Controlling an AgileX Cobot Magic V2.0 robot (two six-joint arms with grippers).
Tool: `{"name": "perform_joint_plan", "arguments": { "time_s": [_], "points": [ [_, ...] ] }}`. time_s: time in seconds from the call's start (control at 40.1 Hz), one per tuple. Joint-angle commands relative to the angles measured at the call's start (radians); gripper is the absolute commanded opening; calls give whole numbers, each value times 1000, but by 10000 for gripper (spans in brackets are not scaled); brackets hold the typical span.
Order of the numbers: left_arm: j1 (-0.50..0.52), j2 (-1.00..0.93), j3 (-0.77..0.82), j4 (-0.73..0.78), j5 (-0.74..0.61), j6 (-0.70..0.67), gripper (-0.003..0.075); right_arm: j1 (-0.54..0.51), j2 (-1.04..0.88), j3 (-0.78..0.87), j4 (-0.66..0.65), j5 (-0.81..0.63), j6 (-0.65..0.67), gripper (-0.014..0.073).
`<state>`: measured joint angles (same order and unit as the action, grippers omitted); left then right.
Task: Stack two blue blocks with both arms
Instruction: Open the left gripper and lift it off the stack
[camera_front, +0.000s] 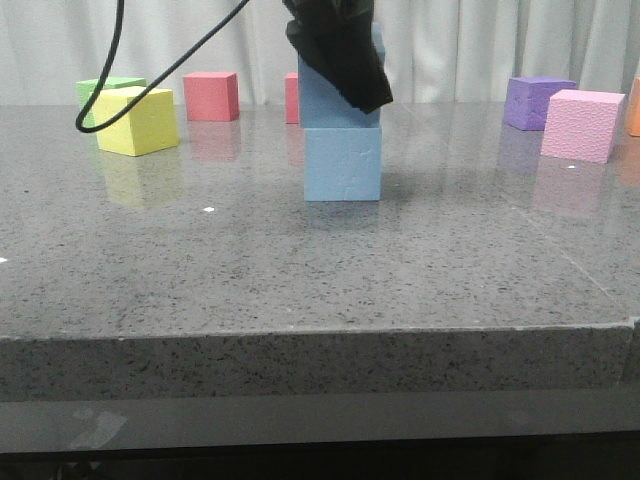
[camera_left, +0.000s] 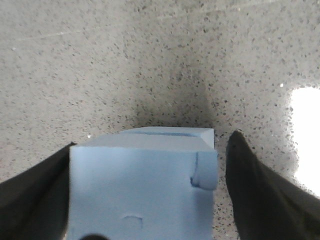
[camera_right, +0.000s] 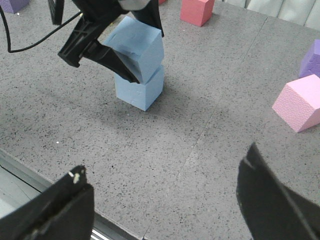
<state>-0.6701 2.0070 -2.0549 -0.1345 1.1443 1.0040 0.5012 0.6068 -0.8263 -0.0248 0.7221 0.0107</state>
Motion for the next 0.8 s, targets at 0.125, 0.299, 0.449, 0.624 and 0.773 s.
{"name": "perform_joint_plan", "arguments": {
  "time_s": [0.125, 0.299, 0.449, 0.624, 0.773],
  "points": [
    [33, -103, -41, -80, -31, -20, 561, -6, 1, -24, -11, -70, -11, 593],
    [62, -141, -41, -83, -26, -126, 555, -6, 1, -24, -11, -70, -11, 593],
    [77, -185, -41, -85, -1, -352, 555, -6, 1, -24, -11, -70, -11, 593],
    [103, -241, -39, -99, 54, -690, 554, -6, 1, -24, -11, -71, -11, 593],
    [119, -326, 22, -151, 64, -764, 545, -6, 1, -24, -11, -71, -11, 593]
  ]
}}
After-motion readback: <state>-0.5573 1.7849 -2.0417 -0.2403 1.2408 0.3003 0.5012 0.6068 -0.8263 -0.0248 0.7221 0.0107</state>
